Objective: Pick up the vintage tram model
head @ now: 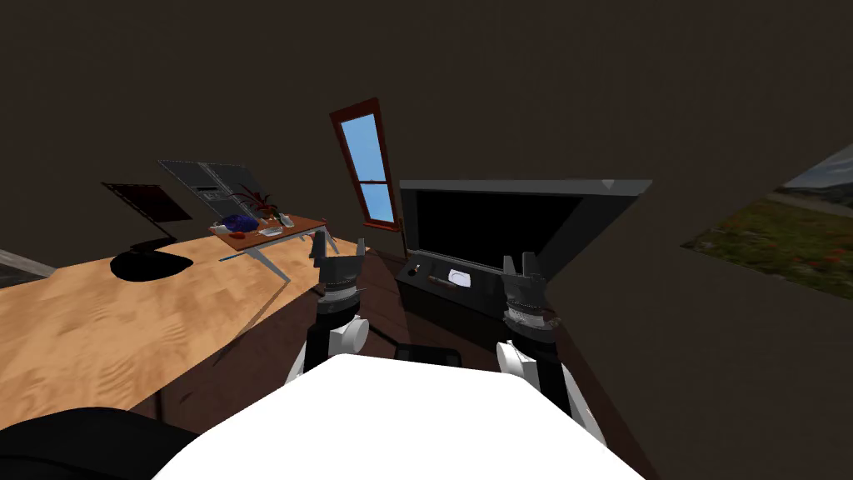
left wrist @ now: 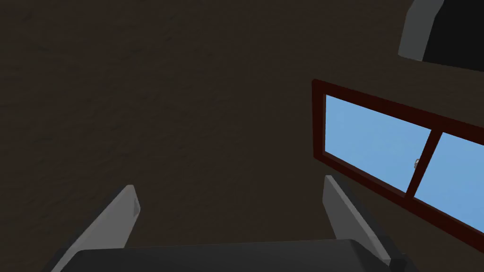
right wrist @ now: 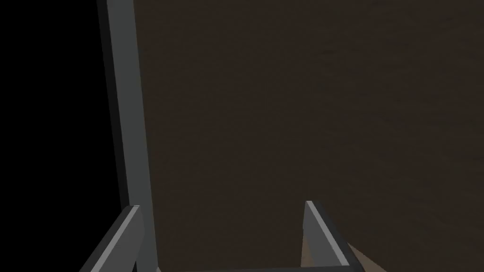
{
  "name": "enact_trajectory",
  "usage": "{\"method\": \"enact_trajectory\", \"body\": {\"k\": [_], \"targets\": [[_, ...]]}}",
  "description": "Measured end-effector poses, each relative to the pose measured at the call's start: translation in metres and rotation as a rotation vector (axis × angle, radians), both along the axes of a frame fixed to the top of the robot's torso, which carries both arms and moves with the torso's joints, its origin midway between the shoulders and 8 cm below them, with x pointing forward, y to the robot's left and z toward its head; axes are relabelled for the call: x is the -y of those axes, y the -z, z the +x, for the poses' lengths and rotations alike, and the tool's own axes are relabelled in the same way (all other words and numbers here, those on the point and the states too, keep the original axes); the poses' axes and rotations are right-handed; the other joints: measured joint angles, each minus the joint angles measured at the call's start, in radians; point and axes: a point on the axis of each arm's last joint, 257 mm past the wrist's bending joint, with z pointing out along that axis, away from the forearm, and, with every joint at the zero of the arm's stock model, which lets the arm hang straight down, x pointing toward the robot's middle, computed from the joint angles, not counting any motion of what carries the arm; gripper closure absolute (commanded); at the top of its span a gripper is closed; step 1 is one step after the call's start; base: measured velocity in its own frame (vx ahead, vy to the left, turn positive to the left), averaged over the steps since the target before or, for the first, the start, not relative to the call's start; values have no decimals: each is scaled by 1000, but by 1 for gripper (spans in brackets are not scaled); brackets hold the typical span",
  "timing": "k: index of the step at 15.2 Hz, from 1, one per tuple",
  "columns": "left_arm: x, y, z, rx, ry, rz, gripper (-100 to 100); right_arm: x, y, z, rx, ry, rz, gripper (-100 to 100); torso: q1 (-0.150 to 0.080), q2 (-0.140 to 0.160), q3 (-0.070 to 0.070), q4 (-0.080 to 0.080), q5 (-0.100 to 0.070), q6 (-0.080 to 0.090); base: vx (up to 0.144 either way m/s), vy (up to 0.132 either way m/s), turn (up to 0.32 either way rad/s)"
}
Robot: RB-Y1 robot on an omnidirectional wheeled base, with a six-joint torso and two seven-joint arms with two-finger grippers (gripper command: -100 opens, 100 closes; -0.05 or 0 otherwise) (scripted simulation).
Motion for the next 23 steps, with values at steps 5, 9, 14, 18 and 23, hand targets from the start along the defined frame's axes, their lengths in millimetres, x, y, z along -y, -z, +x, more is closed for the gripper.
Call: {"method": "enact_trajectory", "body": {"k": [5,9,14,18,23], "targets": [[0,0,0,0,0,0,0,-5,28,10,-94,-11,-92,-100,3,-1,0,0,1,0,10,48,115],[0,0,0,0,0,0,0,-4,76,23,-231,-6,-196,-100,5,-2,-1,-1,1,0,32,77,202],[0,0,0,0,0,0,0,2,154,30,-445,17,-345,-100,6,-4,-3,-1,1,0,62,83,228],[0,0,0,0,0,0,0,19,215,32,-606,38,-464,-100,6,-5,-3,-1,1,-1,66,76,254],[0,0,0,0,0,0,0,42,293,10,-810,65,-606,-100,5,-4,-3,-1,1,0,71,66,241]]}}
